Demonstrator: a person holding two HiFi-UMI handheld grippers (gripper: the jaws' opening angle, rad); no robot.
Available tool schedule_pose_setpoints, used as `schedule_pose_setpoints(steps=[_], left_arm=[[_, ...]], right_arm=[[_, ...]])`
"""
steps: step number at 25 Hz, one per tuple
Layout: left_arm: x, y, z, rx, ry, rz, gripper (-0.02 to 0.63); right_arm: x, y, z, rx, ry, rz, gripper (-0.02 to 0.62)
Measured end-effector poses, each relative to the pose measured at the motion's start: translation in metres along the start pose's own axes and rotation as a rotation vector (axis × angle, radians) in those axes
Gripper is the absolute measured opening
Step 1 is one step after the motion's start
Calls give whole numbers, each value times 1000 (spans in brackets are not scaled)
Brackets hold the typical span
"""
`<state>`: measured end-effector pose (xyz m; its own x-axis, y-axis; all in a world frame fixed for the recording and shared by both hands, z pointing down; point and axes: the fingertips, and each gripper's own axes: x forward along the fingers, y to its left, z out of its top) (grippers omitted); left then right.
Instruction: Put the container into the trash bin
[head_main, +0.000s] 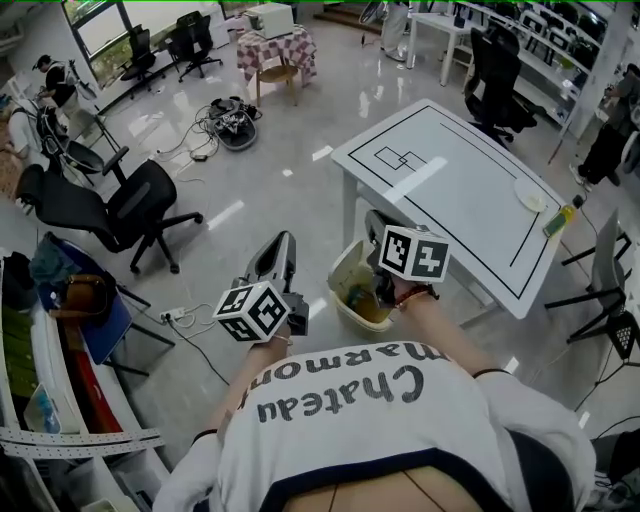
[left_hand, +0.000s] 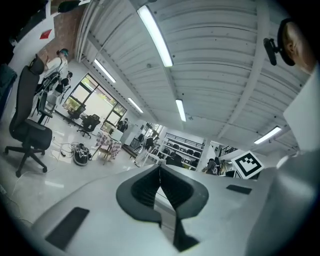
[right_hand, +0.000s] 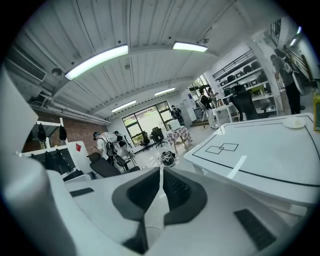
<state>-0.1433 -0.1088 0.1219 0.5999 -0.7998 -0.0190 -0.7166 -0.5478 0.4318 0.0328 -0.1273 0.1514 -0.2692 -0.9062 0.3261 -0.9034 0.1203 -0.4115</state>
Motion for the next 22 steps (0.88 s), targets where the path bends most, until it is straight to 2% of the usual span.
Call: schedule_pose_setpoints(steps=[5,13,22], left_arm=[[13,-15,-4,19,-1,-7,25],[48,-47,-36,-40,-10,26,25],[73,-87,-61,-43,-15,75,25]], right_arm=[[-6,6,19,-53,-66,93,40],[-16,-36,17,-94,4,134,40],[-27,-83,20,-116,64,180,40]])
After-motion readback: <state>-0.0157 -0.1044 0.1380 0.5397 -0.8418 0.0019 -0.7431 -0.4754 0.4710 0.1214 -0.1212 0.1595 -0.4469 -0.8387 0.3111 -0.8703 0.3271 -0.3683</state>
